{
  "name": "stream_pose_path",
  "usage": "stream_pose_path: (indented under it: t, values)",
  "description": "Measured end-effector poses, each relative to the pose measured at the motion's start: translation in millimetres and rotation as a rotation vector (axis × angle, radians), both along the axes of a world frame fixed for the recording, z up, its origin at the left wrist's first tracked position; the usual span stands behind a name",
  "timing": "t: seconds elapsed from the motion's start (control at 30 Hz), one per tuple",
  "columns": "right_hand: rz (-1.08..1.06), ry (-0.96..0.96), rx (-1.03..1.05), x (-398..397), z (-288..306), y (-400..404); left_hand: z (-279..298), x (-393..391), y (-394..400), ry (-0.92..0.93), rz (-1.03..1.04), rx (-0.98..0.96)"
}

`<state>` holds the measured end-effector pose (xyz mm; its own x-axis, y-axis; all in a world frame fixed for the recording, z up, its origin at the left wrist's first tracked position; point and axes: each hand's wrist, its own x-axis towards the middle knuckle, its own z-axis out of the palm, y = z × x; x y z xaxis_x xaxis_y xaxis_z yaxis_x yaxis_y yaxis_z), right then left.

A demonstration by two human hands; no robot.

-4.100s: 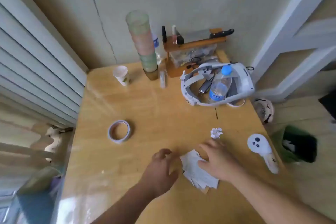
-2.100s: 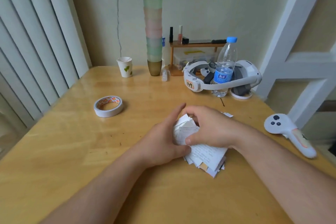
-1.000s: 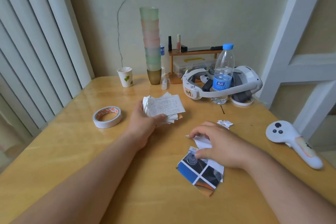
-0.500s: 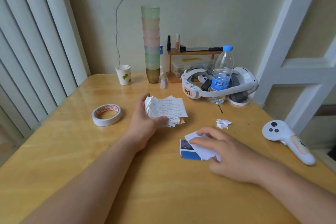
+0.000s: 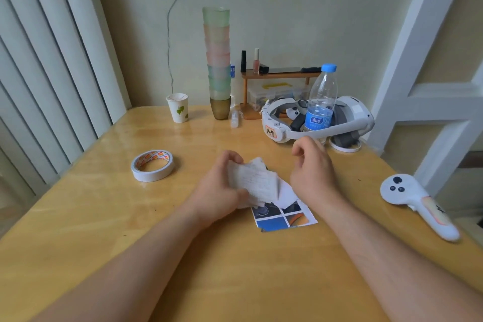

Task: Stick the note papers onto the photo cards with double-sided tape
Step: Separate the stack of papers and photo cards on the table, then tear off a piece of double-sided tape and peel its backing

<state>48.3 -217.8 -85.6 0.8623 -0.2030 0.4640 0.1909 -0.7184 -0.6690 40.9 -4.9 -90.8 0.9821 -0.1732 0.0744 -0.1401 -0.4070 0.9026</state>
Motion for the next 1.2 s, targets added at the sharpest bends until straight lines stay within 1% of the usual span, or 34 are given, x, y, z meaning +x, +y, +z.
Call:
stream_pose_path:
  t: [0.03,0.07,0.13,0.2,0.27,0.33,0.4,0.47,0.53,0.6,0.67,0.7,0.77,0.8,0.83,0.9,0.97,1.03,1.1,1.2]
  values:
    - [0.034,-0.007,-0.003,-3.7,-0.4,0.5,0.9,-1.4,-1.3,-0.049,-0.004,0.175]
    - [0.085,-0.001,-0.027,-8.5,-1.3,2.9,2.4,-3.0,-3.7,-0.089,-0.009,0.289]
    - [0.215,0.005,-0.119,-15.8,-7.0,10.6,3.5,-3.3,-7.8,-0.166,0.007,0.485]
    - [0.332,0.027,-0.263,-18.0,-14.9,17.9,1.3,-0.9,-6.1,-0.194,0.03,0.656]
    - [0.38,0.128,-0.438,-18.2,-20.0,23.8,2.5,1.4,-0.2,-0.185,0.054,0.728]
    - [0.382,0.222,-0.537,-17.9,-20.0,26.2,12.4,5.7,9.7,-0.19,0.046,0.721]
    - [0.385,0.25,-0.544,-18.5,-15.5,25.9,23.2,12.7,29.6,-0.178,0.022,0.719]
    - [0.386,0.284,-0.556,-19.6,-9.6,26.0,28.0,20.5,61.9,-0.208,0.04,0.821]
    - [0.385,0.346,-0.586,-21.6,-2.9,27.8,24.5,24.5,97.8,-0.179,0.129,0.919]
    - [0.387,0.408,-0.616,-21.5,6.6,31.7,11.9,27.5,127.9,-0.13,0.254,0.951]
    - [0.385,0.461,-0.626,-17.2,20.0,35.8,-0.5,28.8,142.4,-0.127,0.325,0.934]
    - [0.385,0.481,-0.602,-15.1,26.5,37.0,-3.6,26.4,143.5,-0.163,0.352,0.897]
    - [0.382,0.492,-0.512,-14.0,33.8,37.7,-3.3,18.4,138.7,-0.258,0.375,0.777]
    - [0.37,0.475,-0.477,-14.8,33.2,37.5,-0.2,13.8,134.4,-0.3,0.356,0.712]
    - [0.343,0.43,-0.456,-16.3,30.0,37.0,3.4,9.0,130.2,-0.338,0.323,0.654]
    - [0.259,0.255,-0.402,-21.0,17.5,37.4,12.9,-4.2,121.3,-0.396,0.241,0.538]
    - [0.239,0.074,-0.242,-27.4,9.5,42.5,21.6,-18.9,111.7,-0.378,0.13,0.436]
    - [0.297,-0.043,-0.045,-34.1,9.5,50.7,24.7,-31.2,101.6,-0.334,0.012,0.367]
    - [0.373,-0.127,-0.001,-39.8,11.3,59.7,23.1,-38.9,91.5,-0.35,-0.052,0.339]
    - [0.454,-0.15,-0.011,-41.6,4.8,69.0,18.1,-41.4,79.6,-0.466,-0.024,0.332]
